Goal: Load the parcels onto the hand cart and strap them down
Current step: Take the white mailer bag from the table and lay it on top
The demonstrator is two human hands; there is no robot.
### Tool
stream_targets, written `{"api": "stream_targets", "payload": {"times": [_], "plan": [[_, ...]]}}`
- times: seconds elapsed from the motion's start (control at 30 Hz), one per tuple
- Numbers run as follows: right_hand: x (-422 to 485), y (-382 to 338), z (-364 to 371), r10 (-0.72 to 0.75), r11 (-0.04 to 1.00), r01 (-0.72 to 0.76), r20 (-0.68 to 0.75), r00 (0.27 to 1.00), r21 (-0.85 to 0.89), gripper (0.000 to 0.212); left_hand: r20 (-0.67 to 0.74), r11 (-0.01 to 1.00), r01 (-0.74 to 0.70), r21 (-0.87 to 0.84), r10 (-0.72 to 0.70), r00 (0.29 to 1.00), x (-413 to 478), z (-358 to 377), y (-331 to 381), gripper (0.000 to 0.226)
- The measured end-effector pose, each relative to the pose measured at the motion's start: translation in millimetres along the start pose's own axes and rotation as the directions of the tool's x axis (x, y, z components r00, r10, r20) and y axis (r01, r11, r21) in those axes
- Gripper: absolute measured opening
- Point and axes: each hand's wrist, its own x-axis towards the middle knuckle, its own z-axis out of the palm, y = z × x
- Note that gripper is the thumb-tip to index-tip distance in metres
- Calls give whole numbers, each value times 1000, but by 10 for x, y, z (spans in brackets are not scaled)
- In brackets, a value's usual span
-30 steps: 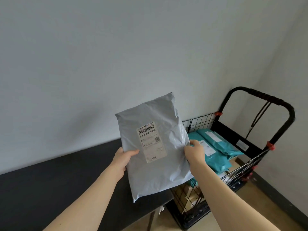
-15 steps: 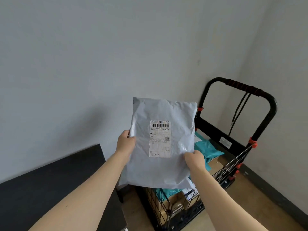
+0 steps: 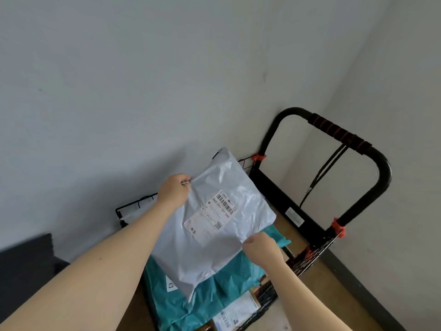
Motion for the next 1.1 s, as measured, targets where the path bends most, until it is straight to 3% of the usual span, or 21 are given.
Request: {"api": "stream_targets", "payload": {"times": [0.1, 0.3, 0.43, 0.53, 0.63, 0.73, 0.8, 0.9, 1.1], "plan": [[201, -19, -30, -78, 996, 80, 51, 996, -44, 29, 103, 995, 9, 97, -19, 995, 242, 222, 51, 27], [860, -82, -258, -233, 963, 242, 88, 968, -116, 25, 237, 973, 18, 229, -74, 969, 651, 687, 58, 28], [1318, -23, -332, -283, 925, 325, 214, 935, -195, 28, 267, 944, 86, 317, -176, 947, 777, 991, -64, 30], [1654, 23, -319, -314, 859, 417, 340, 887, -297, 34, 213, 837, 105, 537, -255, 943, 736, 1212, -219, 56], [1895, 66, -290, -313, 834, 460, 425, 849, -305, 37, 194, 788, 189, 586, -363, 911, 505, 1374, -366, 85], [2008, 43, -337, -520, 660, 624, 346, 781, -418, 36, 169, 769, 295, 567, -459, 872, 243, 1440, -493, 96], [2057, 33, -330, -625, 550, 691, 318, 713, -469, 61, 154, 753, 355, 554, -512, 845, 126, 1447, -538, 101], [2131, 41, -209, -515, 484, 708, 487, 706, -515, 102, 167, 730, 404, 551, -572, 803, 46, 1472, -570, 108], [2327, 131, -5, -420, 395, 718, 582, 696, -573, 119, 168, 694, 445, 566, -626, 762, -11, 1618, -621, 114]]}}
